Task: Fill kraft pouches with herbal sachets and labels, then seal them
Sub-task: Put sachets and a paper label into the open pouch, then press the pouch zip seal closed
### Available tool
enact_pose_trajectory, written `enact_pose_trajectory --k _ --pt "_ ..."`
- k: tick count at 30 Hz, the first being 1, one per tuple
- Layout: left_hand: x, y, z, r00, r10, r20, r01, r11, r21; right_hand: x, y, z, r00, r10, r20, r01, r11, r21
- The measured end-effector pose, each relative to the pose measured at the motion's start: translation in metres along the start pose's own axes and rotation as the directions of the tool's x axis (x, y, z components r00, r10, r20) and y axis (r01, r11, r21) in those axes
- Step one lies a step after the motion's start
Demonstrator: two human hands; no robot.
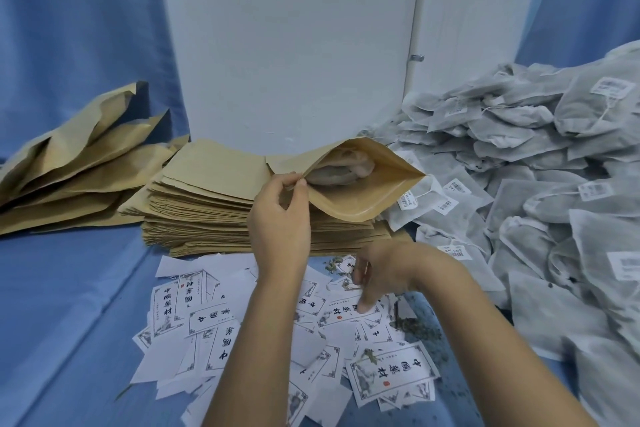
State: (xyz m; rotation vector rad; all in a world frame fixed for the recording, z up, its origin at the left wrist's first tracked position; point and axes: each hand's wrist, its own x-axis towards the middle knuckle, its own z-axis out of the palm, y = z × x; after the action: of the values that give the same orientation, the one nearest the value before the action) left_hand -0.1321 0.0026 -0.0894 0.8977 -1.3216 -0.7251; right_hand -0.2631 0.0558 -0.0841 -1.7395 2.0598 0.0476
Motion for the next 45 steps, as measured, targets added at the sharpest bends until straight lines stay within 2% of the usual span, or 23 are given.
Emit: enact_pose_trajectory --k 9,14,17,23,26,28,30,31,33,34,35,36,39,42,44,45 --pt "0.000 -0.003 0.002 1.000 0.004 -0.006 -0.004 1.000 0.004 -0.008 0.008 -0.001 0.997 0.032 0.073 -0.034 0.999 0.033" --pt "0.000 -0.005 0.002 1.000 0.001 -0.004 -0.001 1.000 0.011 -0.003 0.014 0.003 0.997 0.030 0.072 -0.040 0.989 0.139" --pt "0.000 -0.006 0.003 1.000 -0.005 -0.002 0.005 1.000 0.009 0.000 0.018 0.003 1.000 0.025 0.009 -0.027 0.980 0.197" --pt "-0.002 -0.007 0.003 1.000 -0.008 0.008 0.008 1.000 0.018 0.001 0.025 -0.009 0.960 0.017 -0.281 0.033 0.985 0.172" --pt "-0.001 -0.007 0.003 1.000 -0.005 0.006 0.005 1.000 0.025 -0.009 0.030 -0.019 0.942 -0.072 -0.328 0.178 0.936 0.304" --pt "-0.001 -0.007 0.004 1.000 0.002 0.007 -0.002 1.000 0.027 -0.016 0.028 -0.025 0.885 -0.120 -0.450 0.352 0.805 0.478" --pt "-0.002 -0.008 0.004 1.000 0.007 0.007 -0.007 1.000 0.028 -0.019 0.023 -0.028 0.786 -0.019 -0.617 0.496 0.614 0.613" --pt "-0.003 -0.007 0.004 1.000 0.009 0.006 -0.009 1.000 0.025 -0.019 0.020 -0.029 0.706 0.058 -0.705 0.546 0.589 0.596" --pt "-0.004 -0.008 0.004 1.000 0.018 0.003 -0.018 1.000 0.020 -0.016 0.015 -0.027 0.490 0.121 -0.863 0.557 0.718 0.417" --pt "-0.004 -0.008 0.004 1.000 0.026 0.002 -0.026 0.999 0.019 -0.014 0.013 -0.025 0.395 0.082 -0.915 0.516 0.804 0.295" --pt "-0.005 -0.009 0.004 0.999 0.039 0.001 -0.039 0.999 0.019 -0.013 0.011 -0.022 0.333 0.028 -0.942 0.447 0.875 0.184" --pt "-0.006 -0.010 0.004 0.998 0.057 -0.002 -0.057 0.998 0.027 -0.011 0.009 -0.020 0.310 -0.016 -0.950 0.366 0.925 0.104" --pt "-0.011 -0.011 0.005 0.986 0.159 -0.041 -0.156 0.984 0.081 -0.005 0.006 -0.015 0.356 -0.078 -0.931 0.179 0.984 -0.014" --pt "-0.017 -0.007 0.006 0.940 0.327 -0.102 -0.319 0.944 0.083 -0.003 0.002 -0.012 0.352 -0.131 -0.927 0.150 0.985 -0.083" --pt "-0.019 -0.006 0.006 0.881 0.457 -0.121 -0.444 0.888 0.119 -0.002 0.001 -0.012 0.326 -0.119 -0.938 0.130 0.988 -0.080" --pt "-0.020 -0.006 0.007 0.850 0.512 -0.125 -0.496 0.857 0.139 -0.002 0.000 -0.012 0.335 -0.105 -0.936 0.110 0.991 -0.072"
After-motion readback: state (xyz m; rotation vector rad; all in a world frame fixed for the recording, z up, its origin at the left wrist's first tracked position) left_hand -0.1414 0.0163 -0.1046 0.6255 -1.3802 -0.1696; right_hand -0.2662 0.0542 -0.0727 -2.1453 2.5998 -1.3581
